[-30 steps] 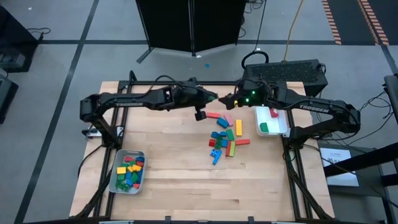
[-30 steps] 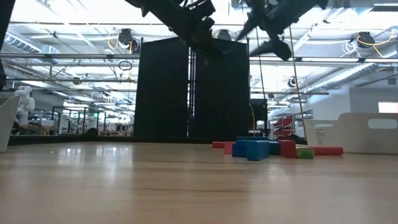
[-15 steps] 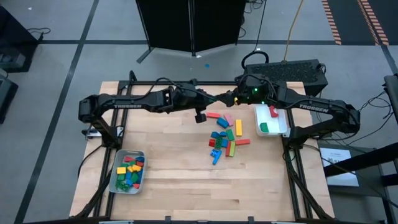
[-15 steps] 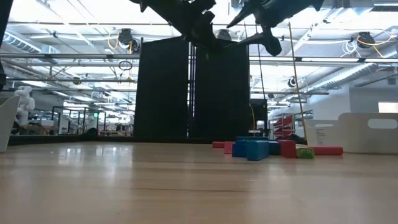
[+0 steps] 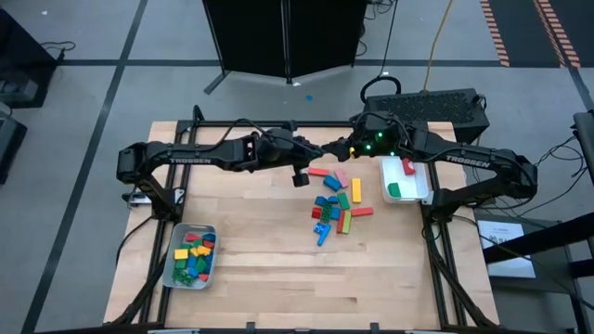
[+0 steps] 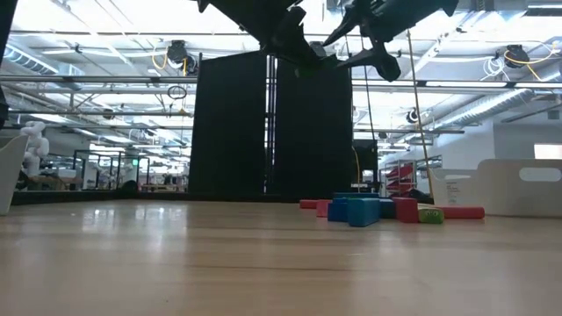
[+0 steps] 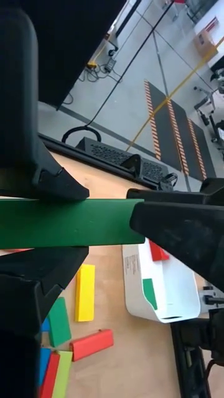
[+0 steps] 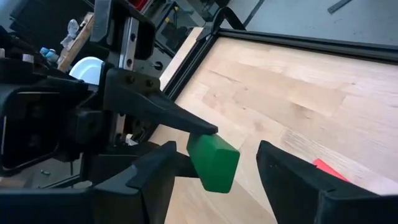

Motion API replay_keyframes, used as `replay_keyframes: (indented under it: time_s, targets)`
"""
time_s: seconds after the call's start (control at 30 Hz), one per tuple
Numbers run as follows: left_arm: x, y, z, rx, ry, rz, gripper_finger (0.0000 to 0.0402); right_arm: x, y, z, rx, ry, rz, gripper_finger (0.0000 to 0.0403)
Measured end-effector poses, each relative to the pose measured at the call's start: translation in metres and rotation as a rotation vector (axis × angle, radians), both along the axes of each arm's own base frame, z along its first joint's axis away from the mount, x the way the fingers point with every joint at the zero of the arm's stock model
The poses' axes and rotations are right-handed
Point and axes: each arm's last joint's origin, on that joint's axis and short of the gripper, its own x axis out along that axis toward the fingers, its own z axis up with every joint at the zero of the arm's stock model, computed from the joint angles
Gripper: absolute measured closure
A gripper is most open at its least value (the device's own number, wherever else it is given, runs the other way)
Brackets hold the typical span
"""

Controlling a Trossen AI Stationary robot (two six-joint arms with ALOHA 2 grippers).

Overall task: Sort blocks by size
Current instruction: Put the green block into the white bin

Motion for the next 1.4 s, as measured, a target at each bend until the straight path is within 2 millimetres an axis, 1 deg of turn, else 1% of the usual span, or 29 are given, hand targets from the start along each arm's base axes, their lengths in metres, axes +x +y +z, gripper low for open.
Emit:
replay_keyframes:
  time_s: [0.2, 0.3, 0.4, 0.6, 0.87, 0.93, 1.13, 1.17, 1.2, 1.4]
  targets:
    - [0.0009, -0.0005, 0.0018, 0.006, -0.019, -0.003, 0.0315, 0.0, 0.0001, 0.0, -0.002, 0.001, 0.004, 0.0189]
    - [0.0008, -0.0004, 0.0016, 0.006, -0.017, -0.003, 0.0315, 0.0, 0.0001, -0.0001, -0.007, 0.003, 0.008, 0.02]
    - [0.0009, -0.0004, 0.0017, 0.006, -0.018, -0.003, 0.0315, 0.0, 0.0001, -0.0001, -0.017, 0.006, 0.013, 0.0224]
    - [0.0009, -0.0005, 0.0018, 0.006, -0.019, -0.004, 0.0315, 0.0, 0.0001, -0.0001, -0.021, 0.007, 0.015, 0.029]
    - [0.0019, -0.0001, 0.0044, 0.018, -0.045, -0.002, 0.0315, -0.0003, 0.0005, 0.0006, -0.027, 0.004, 0.036, 0.0356]
    - [0.002, 0.0, 0.0044, 0.019, -0.046, 0.001, 0.0315, -0.0004, 0.0005, 0.0007, -0.028, 0.004, 0.036, 0.0364]
    - [0.0021, -0.0001, 0.0044, 0.017, -0.047, 0.001, 0.0315, -0.0004, 0.0005, 0.0007, -0.032, 0.005, 0.04, 0.0364]
    - [0.0021, -0.0001, 0.0043, 0.016, -0.047, 0.001, 0.0309, -0.0004, 0.0007, 0.0007, -0.032, 0.005, 0.041, 0.0364]
    - [0.002, -0.0001, 0.0042, 0.016, -0.046, 0.002, 0.0295, -0.0002, 0.0006, 0.0008, -0.032, 0.004, 0.042, 0.0364]
    - [0.001, 0.0002, 0.0029, 0.023, -0.028, 0.049, 0.0176, 0.0007, 0.0007, 0.0001, -0.044, 0.007, 0.046, 0.0365]
